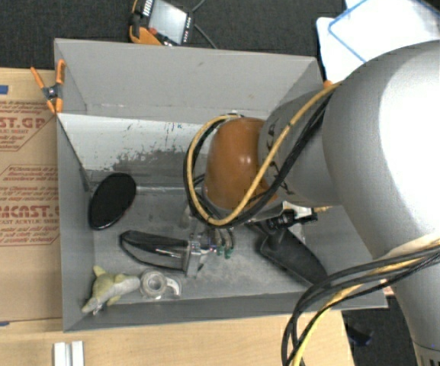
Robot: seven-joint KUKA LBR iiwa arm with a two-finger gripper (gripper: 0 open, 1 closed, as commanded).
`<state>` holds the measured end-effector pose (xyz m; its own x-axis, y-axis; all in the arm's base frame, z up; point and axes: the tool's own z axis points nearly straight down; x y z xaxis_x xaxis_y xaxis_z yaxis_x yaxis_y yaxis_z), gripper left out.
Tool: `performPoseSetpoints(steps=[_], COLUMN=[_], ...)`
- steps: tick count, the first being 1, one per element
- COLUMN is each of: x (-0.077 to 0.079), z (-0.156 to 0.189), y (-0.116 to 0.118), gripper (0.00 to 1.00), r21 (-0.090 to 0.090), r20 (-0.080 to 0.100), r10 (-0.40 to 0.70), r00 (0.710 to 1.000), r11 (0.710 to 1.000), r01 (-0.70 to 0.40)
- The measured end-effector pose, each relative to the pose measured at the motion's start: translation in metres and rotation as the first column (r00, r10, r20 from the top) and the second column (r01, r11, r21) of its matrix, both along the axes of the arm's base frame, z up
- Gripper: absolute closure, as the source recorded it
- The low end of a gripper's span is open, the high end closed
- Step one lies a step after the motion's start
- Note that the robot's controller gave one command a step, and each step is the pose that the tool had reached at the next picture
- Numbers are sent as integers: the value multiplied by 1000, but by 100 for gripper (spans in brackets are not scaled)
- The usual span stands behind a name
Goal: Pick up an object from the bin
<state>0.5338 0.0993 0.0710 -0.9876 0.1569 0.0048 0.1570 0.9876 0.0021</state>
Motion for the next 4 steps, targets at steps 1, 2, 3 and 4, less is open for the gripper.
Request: performPoseSetpoints(steps=[1,2,3,4], x=[-1,-32,-19,-49], z=[66,29,0,0], y=[9,11,29,19], gripper=[0,0,0,100], r21=[-1,-2,0,3], r20=[15,-2,16,8], r10=[13,-98,-53,-298], r00=[1000,995,998,955], r11=[1000,995,999,955], r01=[-13,98,53,298])
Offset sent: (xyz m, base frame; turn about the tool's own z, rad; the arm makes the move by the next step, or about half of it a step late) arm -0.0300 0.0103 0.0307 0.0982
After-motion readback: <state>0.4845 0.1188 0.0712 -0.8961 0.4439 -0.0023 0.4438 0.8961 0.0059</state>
